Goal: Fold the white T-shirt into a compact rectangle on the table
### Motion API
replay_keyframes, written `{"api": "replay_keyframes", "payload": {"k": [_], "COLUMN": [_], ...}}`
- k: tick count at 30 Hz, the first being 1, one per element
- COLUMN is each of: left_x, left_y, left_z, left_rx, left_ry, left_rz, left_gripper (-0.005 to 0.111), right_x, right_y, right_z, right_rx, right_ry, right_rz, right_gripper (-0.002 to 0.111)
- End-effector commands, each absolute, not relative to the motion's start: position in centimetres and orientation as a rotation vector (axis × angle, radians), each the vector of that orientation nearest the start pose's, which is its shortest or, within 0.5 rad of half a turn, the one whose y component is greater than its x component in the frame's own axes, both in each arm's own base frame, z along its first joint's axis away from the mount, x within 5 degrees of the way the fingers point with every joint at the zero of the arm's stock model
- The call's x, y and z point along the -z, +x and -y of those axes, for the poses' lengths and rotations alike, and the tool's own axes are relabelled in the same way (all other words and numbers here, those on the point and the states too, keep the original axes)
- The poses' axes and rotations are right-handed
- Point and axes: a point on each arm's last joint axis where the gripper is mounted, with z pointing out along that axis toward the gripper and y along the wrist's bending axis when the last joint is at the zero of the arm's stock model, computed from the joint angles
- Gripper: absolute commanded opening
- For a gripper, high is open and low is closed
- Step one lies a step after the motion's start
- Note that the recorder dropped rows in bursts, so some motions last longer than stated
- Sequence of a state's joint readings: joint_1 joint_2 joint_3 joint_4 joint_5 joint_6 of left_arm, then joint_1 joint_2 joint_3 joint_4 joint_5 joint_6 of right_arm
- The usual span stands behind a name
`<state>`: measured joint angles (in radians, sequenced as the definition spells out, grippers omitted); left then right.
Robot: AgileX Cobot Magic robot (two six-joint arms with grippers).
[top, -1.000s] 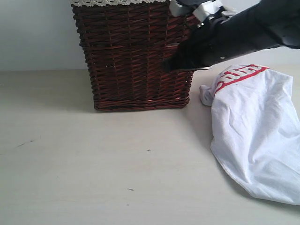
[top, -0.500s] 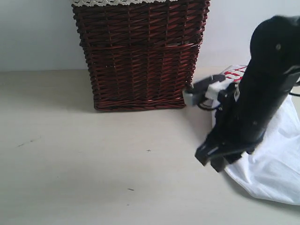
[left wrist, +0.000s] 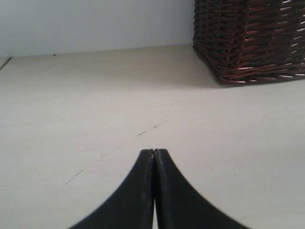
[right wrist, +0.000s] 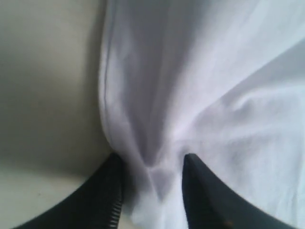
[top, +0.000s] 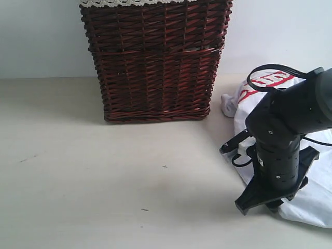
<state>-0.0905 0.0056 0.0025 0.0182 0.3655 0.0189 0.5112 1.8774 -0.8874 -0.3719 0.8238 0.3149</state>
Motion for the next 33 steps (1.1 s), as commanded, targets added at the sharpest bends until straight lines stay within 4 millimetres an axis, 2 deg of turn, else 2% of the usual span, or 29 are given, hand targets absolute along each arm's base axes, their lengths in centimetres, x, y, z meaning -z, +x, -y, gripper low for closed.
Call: {"api": "replay_keyframes", "payload": {"k": [1, 2, 5, 8, 16, 20, 22, 26, 30, 32, 33], "left_x": [-18.1, -18.1, -18.1, -18.1, -18.1, -18.1, -18.1, -18.1, -18.1, -18.1, -18.1], "left_y": [5.3, 5.3, 5.3, 5.3, 5.3, 5.3, 5.3, 5.3, 5.3, 5.3, 5.3], "left_z": [0.4, 0.4, 0.4, 0.4, 0.4, 0.4, 0.4, 0.4, 0.4, 0.4, 0.4], "left_rx": [0.029, 0.029, 0.029, 0.029, 0.029, 0.029, 0.029, 0.029, 0.029, 0.029, 0.029], "left_ry": [0.123, 0.123, 0.123, 0.123, 0.123, 0.123, 0.123, 0.123, 0.123, 0.123, 0.123], "left_rz": [-1.839, -1.839, -1.839, -1.839, -1.839, -1.839, -1.839, -1.839, -1.839, -1.839, -1.839], "left_gripper": [0.0, 0.0, 0.0, 0.0, 0.0, 0.0, 0.0, 0.0, 0.0, 0.0, 0.0], "right_x": [-10.2, -10.7, -13.3, -16.5, -27.4, -30.1, -30.5, -30.7, -30.4, -30.7, -30.9], "right_y": [25.6, 25.6, 25.6, 25.4, 24.4, 23.9, 24.2, 25.7, 26.4, 26.8, 27.0], "right_z": [-12.9, -13.2, -14.6, -15.8, -19.3, -20.5, -20.8, -21.2, -21.1, -20.4, -19.9], "right_rx": [0.309, 0.259, 0.022, -0.225, -0.915, -1.182, -1.22, -1.171, -1.076, -0.917, -0.848], "right_ry": [-0.796, -0.854, -0.903, -0.874, -0.844, -0.831, -0.809, -0.755, -0.761, -0.768, -0.732], "right_rz": [-3.163, -3.168, -3.155, -3.049, -2.549, -2.371, -2.297, -2.16, -2.125, -2.099, -2.106], "right_gripper": [0.01, 0.001, 0.0, 0.0, 0.0, 0.0, 0.0, 0.002, 0.026, 0.041, 0.045]}}
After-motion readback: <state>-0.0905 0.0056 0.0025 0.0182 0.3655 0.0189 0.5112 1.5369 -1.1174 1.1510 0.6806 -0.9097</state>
